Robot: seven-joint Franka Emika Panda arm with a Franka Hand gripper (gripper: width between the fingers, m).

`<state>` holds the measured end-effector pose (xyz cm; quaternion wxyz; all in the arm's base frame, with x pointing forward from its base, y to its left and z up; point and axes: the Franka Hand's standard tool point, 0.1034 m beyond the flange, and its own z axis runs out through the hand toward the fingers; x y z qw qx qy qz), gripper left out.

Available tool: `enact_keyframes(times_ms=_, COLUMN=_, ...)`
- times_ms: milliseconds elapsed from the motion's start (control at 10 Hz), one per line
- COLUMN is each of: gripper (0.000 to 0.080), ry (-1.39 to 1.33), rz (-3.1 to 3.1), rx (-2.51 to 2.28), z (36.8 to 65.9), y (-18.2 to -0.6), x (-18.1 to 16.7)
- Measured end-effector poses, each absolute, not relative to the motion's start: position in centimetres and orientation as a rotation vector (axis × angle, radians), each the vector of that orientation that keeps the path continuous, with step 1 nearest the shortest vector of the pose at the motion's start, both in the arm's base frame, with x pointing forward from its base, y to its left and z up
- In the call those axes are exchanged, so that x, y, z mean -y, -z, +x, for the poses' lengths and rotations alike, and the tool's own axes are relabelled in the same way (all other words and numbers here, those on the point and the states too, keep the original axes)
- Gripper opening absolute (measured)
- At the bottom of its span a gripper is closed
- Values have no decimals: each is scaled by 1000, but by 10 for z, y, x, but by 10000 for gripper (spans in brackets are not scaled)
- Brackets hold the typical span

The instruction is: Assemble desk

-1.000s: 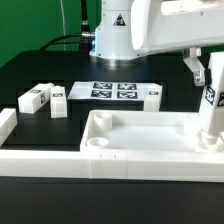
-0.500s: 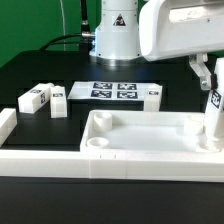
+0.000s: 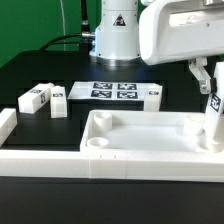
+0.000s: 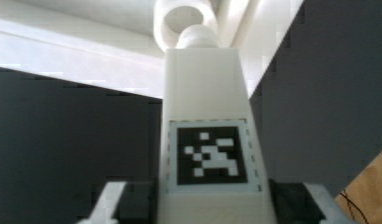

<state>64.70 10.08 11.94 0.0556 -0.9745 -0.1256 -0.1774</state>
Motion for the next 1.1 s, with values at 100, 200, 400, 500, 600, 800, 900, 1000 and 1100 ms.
enact_keyframes(times_ms=100, gripper=288, ry=538, rz=-2958, rx=381, z=647, y=-119, x=-101)
enact_keyframes(times_ms=200, gripper=288, ry=539, rz=-2958, rx=381, z=647, y=-119, x=-101)
enact_keyframes(times_ms=400, gripper=288, ry=526, rz=-2963, rx=380, z=641, y=-118, x=-97)
enact_keyframes(times_ms=500, gripper=288, ry=525, rz=-2964, rx=380, z=639, y=-119, x=-96)
enact_keyframes(times_ms=600, gripper=288, ry=526, rz=-2965, rx=380, z=639, y=-120, x=-96)
enact_keyframes(times_ms=800, gripper=288, ry=517, rz=-2965, rx=380, z=636, y=-117, x=-96)
enact_keyframes(times_ms=900, gripper=288, ry=522, rz=-2964, rx=381, z=638, y=-116, x=-98)
enact_keyframes(times_ms=1000, gripper=288, ry=522, rz=-2963, rx=382, z=638, y=-115, x=-99)
enact_keyframes(times_ms=1100, gripper=288, ry=515, rz=-2964, rx=382, z=637, y=-111, x=-99)
